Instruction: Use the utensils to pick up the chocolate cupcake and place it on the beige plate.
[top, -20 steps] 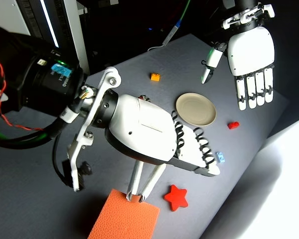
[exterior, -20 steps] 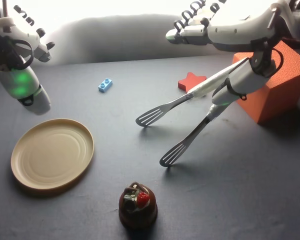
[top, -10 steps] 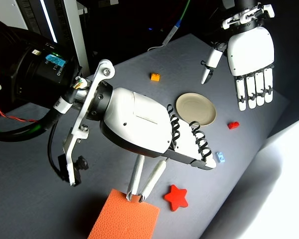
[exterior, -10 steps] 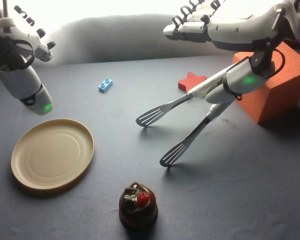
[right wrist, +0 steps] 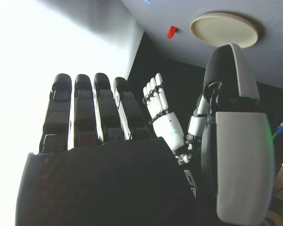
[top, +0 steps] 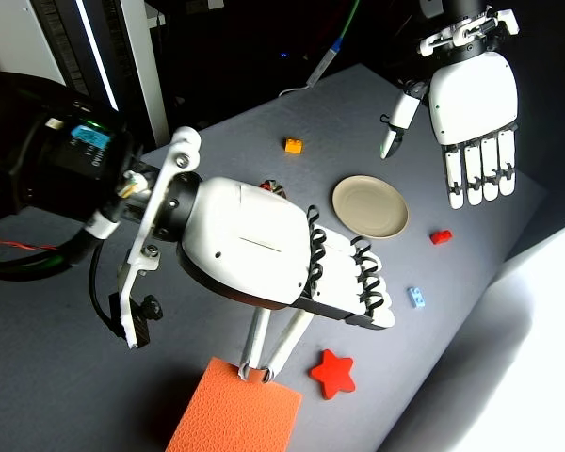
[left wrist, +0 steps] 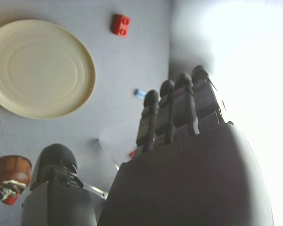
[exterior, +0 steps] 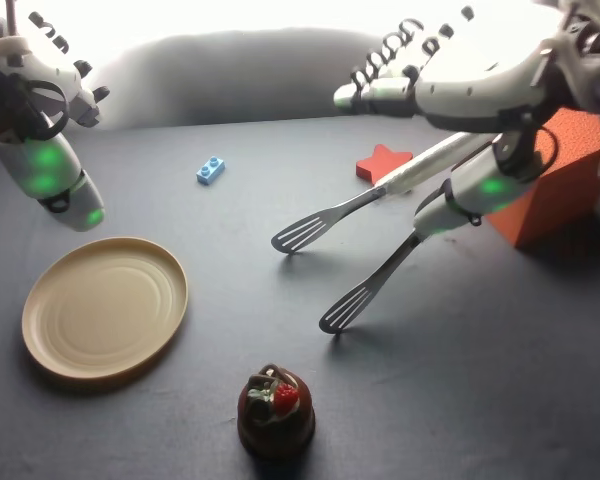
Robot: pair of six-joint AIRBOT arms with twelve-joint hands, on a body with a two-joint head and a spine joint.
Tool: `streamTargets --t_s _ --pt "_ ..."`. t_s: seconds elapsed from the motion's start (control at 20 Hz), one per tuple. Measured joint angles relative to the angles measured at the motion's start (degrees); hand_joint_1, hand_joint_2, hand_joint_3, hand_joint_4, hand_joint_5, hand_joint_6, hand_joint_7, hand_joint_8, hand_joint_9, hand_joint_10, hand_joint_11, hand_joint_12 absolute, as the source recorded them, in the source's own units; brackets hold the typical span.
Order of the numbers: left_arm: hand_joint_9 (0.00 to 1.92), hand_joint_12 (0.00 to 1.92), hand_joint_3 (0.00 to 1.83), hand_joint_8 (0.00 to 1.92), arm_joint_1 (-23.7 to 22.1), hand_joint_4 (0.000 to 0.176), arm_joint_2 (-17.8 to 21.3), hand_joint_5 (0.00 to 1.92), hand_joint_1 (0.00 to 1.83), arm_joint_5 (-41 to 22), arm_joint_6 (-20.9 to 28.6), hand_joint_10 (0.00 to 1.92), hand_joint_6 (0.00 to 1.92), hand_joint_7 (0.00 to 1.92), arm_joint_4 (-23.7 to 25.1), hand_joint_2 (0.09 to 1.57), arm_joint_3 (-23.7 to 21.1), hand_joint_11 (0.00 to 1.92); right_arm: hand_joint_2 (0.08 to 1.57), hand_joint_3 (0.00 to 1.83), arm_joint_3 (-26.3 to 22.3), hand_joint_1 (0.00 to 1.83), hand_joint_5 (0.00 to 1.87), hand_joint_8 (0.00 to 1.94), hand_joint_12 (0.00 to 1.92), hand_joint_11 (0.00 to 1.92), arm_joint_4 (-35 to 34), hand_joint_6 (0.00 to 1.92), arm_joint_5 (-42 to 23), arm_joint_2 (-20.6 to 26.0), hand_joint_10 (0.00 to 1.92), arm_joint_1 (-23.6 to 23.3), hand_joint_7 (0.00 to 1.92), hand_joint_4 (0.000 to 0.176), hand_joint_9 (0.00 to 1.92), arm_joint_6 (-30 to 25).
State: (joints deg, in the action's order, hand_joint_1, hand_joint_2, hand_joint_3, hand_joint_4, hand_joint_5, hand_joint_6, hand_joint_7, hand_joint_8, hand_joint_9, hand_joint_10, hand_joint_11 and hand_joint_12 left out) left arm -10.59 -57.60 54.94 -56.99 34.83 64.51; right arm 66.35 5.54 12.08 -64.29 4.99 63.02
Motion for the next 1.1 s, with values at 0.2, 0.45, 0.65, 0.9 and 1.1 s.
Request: streamTargets --t_s 0.2,0.45,0.65,0.9,1.1 --pt "0.01 0.00 0.00 0.00 0.07 0.000 0.02 0.09 0.15 0.11 -0.02 0.00 0.01 0.04 0.07 1.04 0.00 0.00 1.03 0.01 4.50 0.54 0.00 0.00 0.00 0.00 0.11 0.00 5.33 -2.54 0.00 -1.16 0.00 0.000 0.00 -1.68" --pt "0.05 0.02 0.00 0.01 0.11 0.000 -0.04 0.08 0.15 -0.13 0.00 0.02 0.01 0.05 -0.13 1.04 0.00 0.03 1.02 0.00 4.39 0.56 0.00 0.00 0.00 0.00 0.96 0.00 11.30 -5.14 0.00 -1.70 0.00 0.000 0.00 -3.65" --pt "0.09 0.05 0.00 0.00 0.11 0.000 -0.04 0.12 0.17 0.09 -0.02 0.01 0.00 0.10 -0.09 1.04 0.00 0.05 1.01 0.00 6.47 0.53 0.00 0.00 0.00 0.00 1.38 0.00 12.66 -6.10 0.00 -2.71 0.00 0.000 0.00 -6.51" --pt "0.10 0.17 0.00 0.00 0.11 0.000 -0.04 0.11 0.18 -0.15 0.00 0.00 0.00 0.10 -0.20 1.03 0.00 0.00 1.02 0.00 9.79 0.51 0.00 0.00 0.00 0.00 1.38 0.00 15.89 -8.70 0.00 -2.62 0.00 0.000 0.00 -7.65" --pt "0.07 0.08 0.00 0.00 0.11 0.000 -0.04 0.11 0.17 -0.02 -0.04 0.00 0.00 0.09 -0.17 1.04 0.00 0.00 1.00 0.00 12.26 0.55 0.00 0.00 0.01 0.01 1.29 0.00 16.59 -10.99 0.00 -2.64 0.00 0.000 0.00 -8.39"
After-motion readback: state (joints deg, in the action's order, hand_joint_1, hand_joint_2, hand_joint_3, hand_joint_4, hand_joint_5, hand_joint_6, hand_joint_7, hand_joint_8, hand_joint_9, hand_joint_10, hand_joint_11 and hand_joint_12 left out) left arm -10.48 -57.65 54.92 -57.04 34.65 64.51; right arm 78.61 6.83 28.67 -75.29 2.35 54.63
